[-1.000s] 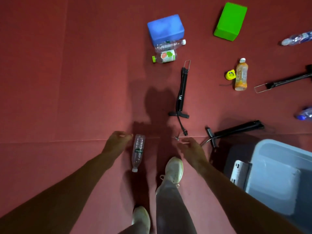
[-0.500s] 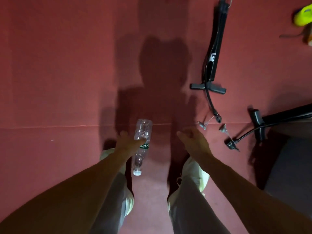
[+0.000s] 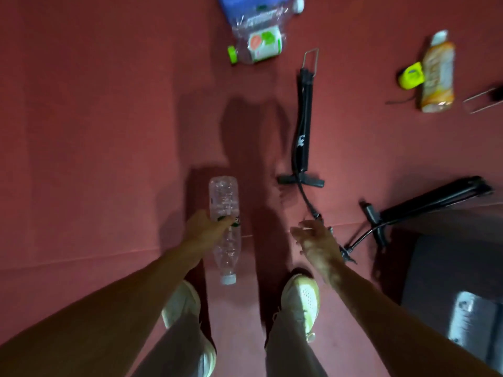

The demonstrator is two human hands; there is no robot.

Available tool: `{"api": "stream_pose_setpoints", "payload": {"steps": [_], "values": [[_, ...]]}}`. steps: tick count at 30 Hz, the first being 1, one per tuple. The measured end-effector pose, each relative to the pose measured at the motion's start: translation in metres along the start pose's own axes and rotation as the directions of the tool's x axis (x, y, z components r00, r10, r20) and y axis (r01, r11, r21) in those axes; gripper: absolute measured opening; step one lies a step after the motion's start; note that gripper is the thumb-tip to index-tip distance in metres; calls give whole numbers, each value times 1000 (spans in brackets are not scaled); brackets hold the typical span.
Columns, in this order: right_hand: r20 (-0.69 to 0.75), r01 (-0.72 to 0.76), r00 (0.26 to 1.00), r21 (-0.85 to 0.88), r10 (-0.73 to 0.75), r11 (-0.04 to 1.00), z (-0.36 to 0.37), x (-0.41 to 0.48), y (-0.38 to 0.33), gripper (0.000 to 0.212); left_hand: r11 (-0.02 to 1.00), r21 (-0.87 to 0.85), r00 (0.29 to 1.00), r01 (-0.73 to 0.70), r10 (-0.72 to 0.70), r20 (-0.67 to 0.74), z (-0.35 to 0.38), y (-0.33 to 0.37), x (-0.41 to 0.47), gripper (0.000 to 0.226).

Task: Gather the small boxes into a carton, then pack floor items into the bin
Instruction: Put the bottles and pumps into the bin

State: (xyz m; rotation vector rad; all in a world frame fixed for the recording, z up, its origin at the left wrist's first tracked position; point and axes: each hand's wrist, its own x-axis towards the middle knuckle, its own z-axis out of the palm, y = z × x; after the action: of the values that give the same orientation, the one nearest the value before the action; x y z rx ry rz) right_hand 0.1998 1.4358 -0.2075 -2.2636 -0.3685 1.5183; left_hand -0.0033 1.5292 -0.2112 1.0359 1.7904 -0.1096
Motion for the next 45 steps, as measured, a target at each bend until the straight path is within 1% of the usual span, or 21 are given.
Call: {"api": "stream_pose_setpoints", "payload": {"steps": [1, 4, 6, 9, 12, 13, 16, 18, 21, 23, 25, 26, 27, 29, 31, 33, 35, 37, 40, 43, 45], "values": [[-8, 13, 1000, -2, -13, 1000, -11, -2, -11, 21, 999, -20, 1000, -25, 25, -7, -9, 22, -6, 22], [-46, 21, 999, 31, -20, 999, -43, -6, -41, 23, 996, -54, 997, -74, 73, -16, -31, 79, -16, 23], [-30, 30, 999, -29, -31, 999, -57, -6, -57, 20, 991, -81, 994, -104, 103, -24, -40, 112, -19, 24], [-25, 14, 1000, -10, -14, 1000, -66, 11, -79, 27, 985, -111, 990, -135, 131, -47, -47, 153, -11, 30], [-61, 9, 998, -31, -11, 999, -63, 51, -95, 15, 983, -92, 987, -161, 160, -18, -40, 177, 21, 36], [-68, 14, 998, -48, -17, 999, -60, 67, -102, 16, 982, -79, 985, -174, 174, -9, -37, 182, 34, 36], [-86, -18, 996, -86, 10, 996, -43, 120, -122, 48, 978, -101, 983, -184, 185, -2, -27, 191, 81, 44], [-106, -48, 994, -111, 36, 993, -27, 159, -131, 62, 979, -102, 984, -176, 175, -15, -24, 199, 110, 47], [-154, -116, 984, -162, 91, 980, -6, 207, -140, 73, 977, -135, 986, -162, 164, 1, -20, 210, 148, 50], [-179, -174, 973, -173, 143, 969, 9, 231, -141, 79, 973, -167, 986, -157, 165, 34, -16, 217, 169, 46], [-206, -214, 965, -244, 165, 946, 19, 244, -137, 87, 972, -174, 983, -155, 170, 74, -10, 224, 183, 45], [-219, -213, 963, -254, 159, 943, 22, 246, -136, 86, 973, -177, 981, -151, 169, 94, -7, 227, 188, 46], [-222, -210, 962, -242, 157, 947, 24, 247, -135, 79, 974, -177, 980, -140, 162, 116, -4, 230, 191, 48], [-226, -197, 963, -207, 149, 958, 17, 241, -137, 58, 977, -184, 979, -106, 135, 152, 1, 238, 191, 54], [-207, -184, 968, -181, 145, 966, 3, 224, -146, 43, 978, -191, 983, -81, 110, 149, 2, 251, 180, 62], [-160, -177, 976, -178, 149, 968, -15, 198, -160, 39, 978, -189, 984, -87, 114, 139, 0, 266, 157, 64], [-145, -157, 980, -143, 136, 977, -40, 168, -170, 39, 978, -177, 978, -106, 135, 162, 0, 284, 128, 62], [-162, -106, 982, -54, 96, 993, -68, 138, -180, 39, 979, -164, 969, -120, 151, 195, -3, 303, 95, 72], [-218, -9, 975, 110, 33, 994, -115, 92, -192, 27, 972, -133, 945, -194, 222, 241, -3, 337, 49, 83], [-281, 49, 959, 324, 46, 945, -168, 49, -189, 25, 954, -71, 908, -292, 299, 294, 10, 366, -2, 81], [-314, 94, 948, 426, 49, 900, -205, 21, -176, 29, 936, -52, 880, -348, 345, 326, 27, 382, -39, 71]]}}
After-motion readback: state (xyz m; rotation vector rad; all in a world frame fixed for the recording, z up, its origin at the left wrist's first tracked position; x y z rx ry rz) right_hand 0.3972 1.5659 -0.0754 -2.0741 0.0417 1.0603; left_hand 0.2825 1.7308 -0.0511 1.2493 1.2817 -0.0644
